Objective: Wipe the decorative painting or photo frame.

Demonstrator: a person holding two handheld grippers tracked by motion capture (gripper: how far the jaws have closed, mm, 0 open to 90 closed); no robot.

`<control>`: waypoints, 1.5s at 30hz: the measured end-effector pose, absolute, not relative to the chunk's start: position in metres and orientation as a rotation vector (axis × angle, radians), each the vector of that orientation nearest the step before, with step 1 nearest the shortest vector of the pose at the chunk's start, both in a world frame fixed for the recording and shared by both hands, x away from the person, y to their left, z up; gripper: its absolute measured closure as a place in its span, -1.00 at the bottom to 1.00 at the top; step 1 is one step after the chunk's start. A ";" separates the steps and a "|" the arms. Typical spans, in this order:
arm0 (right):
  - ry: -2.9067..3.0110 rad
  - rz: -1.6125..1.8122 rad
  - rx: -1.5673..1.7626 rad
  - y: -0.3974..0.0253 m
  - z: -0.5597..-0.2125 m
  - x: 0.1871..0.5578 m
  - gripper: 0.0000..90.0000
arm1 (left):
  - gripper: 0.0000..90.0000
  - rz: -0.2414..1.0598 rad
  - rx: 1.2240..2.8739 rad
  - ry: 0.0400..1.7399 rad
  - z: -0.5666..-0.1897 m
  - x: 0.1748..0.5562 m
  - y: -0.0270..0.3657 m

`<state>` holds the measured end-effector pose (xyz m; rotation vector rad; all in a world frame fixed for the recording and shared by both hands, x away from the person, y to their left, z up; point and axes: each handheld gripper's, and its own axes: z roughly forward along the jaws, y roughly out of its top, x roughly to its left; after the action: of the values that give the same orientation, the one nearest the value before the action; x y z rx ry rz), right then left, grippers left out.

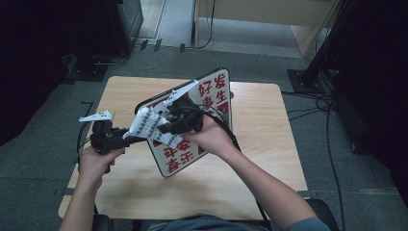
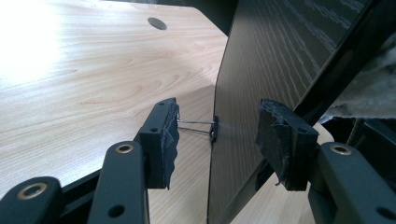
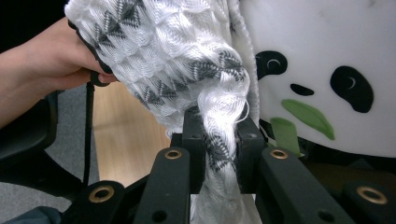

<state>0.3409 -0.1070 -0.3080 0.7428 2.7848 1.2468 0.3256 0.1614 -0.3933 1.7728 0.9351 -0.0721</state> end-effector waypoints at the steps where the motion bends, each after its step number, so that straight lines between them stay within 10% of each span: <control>1: 2.786 1.247 0.745 -0.107 -0.309 0.341 0.78 | 0.08 -0.074 1.772 0.935 -0.393 0.326 0.161; 45: 2.861 1.195 0.825 -0.114 -0.367 0.332 0.78 | 0.11 -0.086 1.775 0.932 -0.396 0.325 0.162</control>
<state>0.3316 -0.1140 -0.3666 0.8252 2.8609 1.1955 0.3254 0.1617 -0.3962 1.7747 0.9323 -0.0861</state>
